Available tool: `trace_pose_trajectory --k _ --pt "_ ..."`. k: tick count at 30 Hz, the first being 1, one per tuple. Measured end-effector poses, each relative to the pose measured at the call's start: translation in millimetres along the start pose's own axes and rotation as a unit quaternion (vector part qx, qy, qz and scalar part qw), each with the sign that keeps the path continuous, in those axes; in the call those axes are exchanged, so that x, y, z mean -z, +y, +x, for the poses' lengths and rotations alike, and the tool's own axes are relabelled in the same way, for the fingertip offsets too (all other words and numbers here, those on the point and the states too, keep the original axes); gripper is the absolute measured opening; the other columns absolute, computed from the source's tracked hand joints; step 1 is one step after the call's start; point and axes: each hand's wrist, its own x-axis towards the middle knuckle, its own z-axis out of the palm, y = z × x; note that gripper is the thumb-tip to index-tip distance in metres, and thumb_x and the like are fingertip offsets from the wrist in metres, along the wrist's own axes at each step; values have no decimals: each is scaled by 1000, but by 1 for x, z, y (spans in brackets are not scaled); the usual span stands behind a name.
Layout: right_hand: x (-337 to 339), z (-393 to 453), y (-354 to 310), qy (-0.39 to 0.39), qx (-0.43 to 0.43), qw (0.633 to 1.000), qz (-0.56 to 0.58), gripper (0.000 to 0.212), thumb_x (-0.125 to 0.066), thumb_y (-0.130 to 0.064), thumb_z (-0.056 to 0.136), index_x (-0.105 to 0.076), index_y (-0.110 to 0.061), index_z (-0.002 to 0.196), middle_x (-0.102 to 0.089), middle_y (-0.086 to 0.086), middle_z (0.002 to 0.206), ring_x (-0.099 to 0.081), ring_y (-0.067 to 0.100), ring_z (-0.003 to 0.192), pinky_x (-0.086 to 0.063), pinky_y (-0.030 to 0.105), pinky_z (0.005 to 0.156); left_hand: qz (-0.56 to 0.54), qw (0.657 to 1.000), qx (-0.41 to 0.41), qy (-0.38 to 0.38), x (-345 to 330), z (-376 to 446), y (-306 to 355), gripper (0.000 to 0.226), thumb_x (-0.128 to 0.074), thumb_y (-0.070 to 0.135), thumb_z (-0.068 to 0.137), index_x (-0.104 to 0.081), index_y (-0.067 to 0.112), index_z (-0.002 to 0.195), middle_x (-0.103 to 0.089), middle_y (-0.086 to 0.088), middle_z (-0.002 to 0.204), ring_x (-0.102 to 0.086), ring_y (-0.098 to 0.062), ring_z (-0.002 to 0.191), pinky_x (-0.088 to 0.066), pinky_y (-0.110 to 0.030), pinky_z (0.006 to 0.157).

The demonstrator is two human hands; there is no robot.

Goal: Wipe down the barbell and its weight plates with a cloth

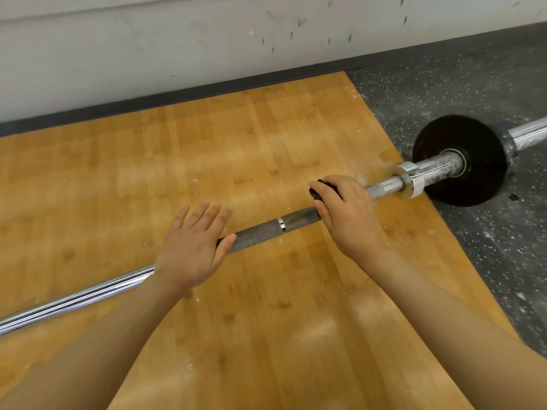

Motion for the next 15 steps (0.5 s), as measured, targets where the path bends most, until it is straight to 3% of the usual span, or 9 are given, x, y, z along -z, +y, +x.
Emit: trace_pose_trajectory --k 6,12,15 --pt "-25 6 -23 9 50 999 9 31 -51 -24 95 -68 -4 112 -63 16 107 -58 32 98 -47 43 82 4 1000 5 18 3 20 -11 83 9 58 95 -41 18 147 -46 -9 147 -35 -26 141 -16 -45 117" --pt "-64 9 -41 -33 96 995 -15 37 -47 -31 98 -65 -11 123 -63 14 123 -57 30 121 -38 47 107 10 1000 14 26 2 40 -26 80 7 58 91 -34 23 150 -41 -2 151 -25 -20 146 -9 -39 119" --pt "-71 11 -30 -16 88 995 -33 38 -47 -31 97 -62 -14 128 -61 14 127 -54 29 124 -33 49 110 1 1000 13 28 2 47 -31 82 8 60 90 -33 24 150 -40 -1 152 -23 -18 147 -9 -38 119"
